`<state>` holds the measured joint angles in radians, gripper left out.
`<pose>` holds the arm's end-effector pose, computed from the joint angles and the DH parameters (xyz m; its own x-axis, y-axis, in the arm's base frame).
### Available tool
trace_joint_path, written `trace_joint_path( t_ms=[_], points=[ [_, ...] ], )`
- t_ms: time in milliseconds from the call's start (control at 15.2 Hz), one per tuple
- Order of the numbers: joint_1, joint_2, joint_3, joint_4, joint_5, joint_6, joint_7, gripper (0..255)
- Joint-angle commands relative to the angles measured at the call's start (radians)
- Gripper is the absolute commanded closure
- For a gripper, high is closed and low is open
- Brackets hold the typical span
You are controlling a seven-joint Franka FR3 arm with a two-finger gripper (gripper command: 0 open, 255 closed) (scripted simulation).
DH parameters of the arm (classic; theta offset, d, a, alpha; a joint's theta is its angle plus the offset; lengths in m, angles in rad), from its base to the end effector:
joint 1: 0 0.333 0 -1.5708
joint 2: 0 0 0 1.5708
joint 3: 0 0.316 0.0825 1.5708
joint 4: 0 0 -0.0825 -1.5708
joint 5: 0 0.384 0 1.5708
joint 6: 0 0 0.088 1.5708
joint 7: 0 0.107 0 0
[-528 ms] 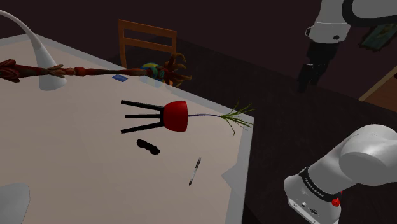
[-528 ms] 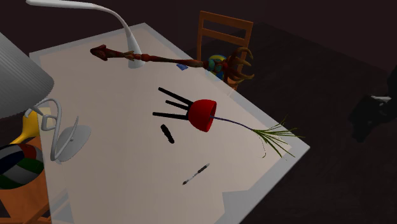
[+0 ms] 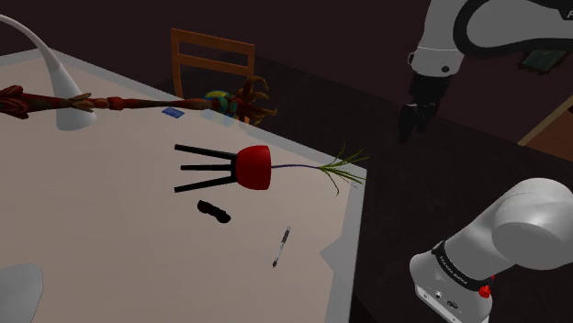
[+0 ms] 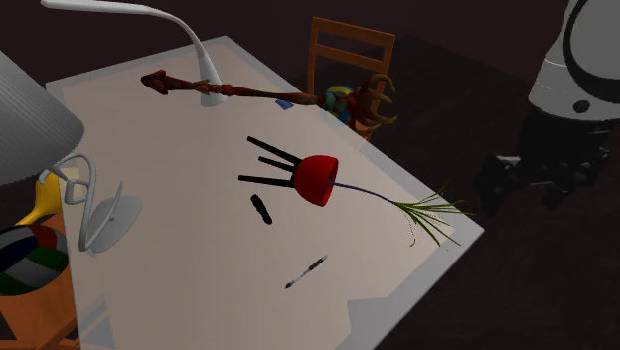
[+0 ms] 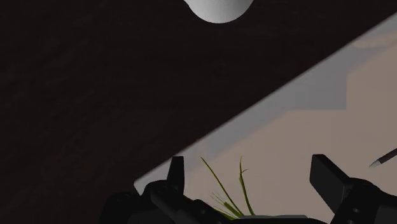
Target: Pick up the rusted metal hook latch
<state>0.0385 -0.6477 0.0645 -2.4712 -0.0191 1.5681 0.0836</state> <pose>0.3241 0.0334 0.4925 0.9688 -0.0062 -0.2477 0.0136 -0.9968 0.0783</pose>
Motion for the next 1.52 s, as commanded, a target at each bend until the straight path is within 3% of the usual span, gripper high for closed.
trace_joint_path(
  t_ms=[0, 792, 1452],
  points=[
    [0.016, 0.050, 0.022, -0.009, 0.025, 0.064, 0.020, 0],
    [0.104, 0.398, 0.159, 0.078, 0.121, 0.357, 0.137, 0],
    [0.171, 0.736, 0.246, 0.274, 0.097, 0.528, 0.246, 0]
  ],
)
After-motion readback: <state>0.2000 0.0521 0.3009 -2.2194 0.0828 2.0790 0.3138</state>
